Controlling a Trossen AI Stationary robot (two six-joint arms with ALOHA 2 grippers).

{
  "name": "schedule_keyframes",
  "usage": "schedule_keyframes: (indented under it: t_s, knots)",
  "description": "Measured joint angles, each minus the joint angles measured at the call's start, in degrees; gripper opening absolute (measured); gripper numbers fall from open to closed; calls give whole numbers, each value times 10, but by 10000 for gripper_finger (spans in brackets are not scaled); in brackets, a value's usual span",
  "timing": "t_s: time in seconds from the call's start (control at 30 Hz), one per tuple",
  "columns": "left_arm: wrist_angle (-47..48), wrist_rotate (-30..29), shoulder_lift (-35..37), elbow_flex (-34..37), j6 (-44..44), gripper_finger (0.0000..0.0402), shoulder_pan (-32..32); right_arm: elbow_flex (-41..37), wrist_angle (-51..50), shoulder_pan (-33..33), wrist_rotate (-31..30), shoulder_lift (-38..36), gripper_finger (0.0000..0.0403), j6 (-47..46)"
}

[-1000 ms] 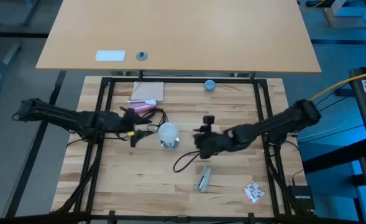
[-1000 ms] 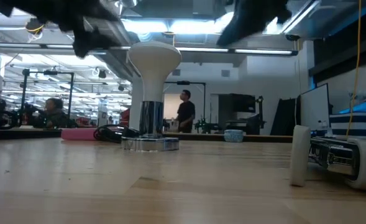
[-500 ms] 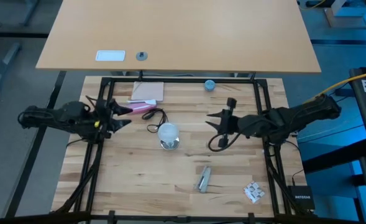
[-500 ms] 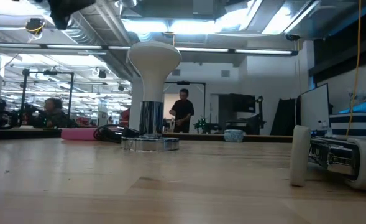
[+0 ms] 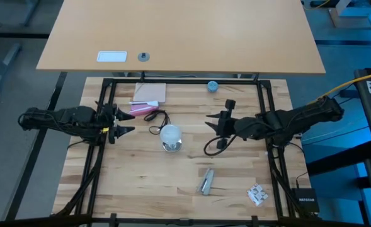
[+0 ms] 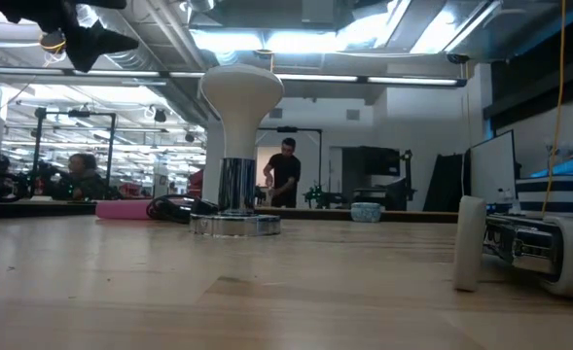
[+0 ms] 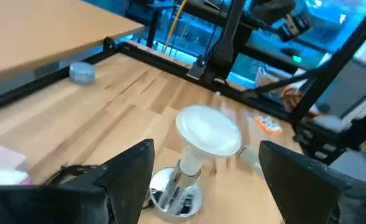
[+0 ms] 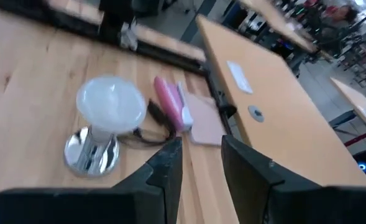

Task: Screw lightbulb
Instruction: Remove the lightbulb from the lamp

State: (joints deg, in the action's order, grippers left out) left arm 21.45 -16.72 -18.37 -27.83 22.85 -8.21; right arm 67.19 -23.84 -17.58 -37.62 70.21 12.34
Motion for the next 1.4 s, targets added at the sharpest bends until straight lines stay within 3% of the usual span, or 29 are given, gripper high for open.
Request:
schedule_keyframes:
  t_s: [0.13, 0.37, 0.5, 0.63, 0.8, 1.07, 1.17, 1.27, 1.4]
  knots:
    - [0, 1, 9, 0, 111, 282, 0, 38, -17, 0, 1, -15, 115, 34]
    - [58, 1, 39, 0, 128, 282, 0, 127, -178, 0, 79, -42, 115, 64]
    - [77, 0, 39, 12, 176, 282, 0, 115, -239, 0, 99, -53, 115, 45]
    - [79, 1, 33, 47, 223, 282, 0, 45, -243, 0, 102, -51, 115, 32]
    - [42, -3, 15, 102, 261, 282, 0, -97, -93, 0, 85, -51, 115, 26]
    - [-203, -15, -24, 180, 179, 282, 0, -326, 357, 0, 89, -51, 115, 24]
    - [-251, -45, -37, 191, 140, 282, 0, -389, 499, 0, 79, -44, 115, 24]
    - [-254, -63, -47, 191, 131, 282, 0, -421, 564, 0, 74, -30, 115, 15]
    - [-253, -64, -58, 191, 131, 282, 0, -425, 566, 0, 78, -8, 115, -14]
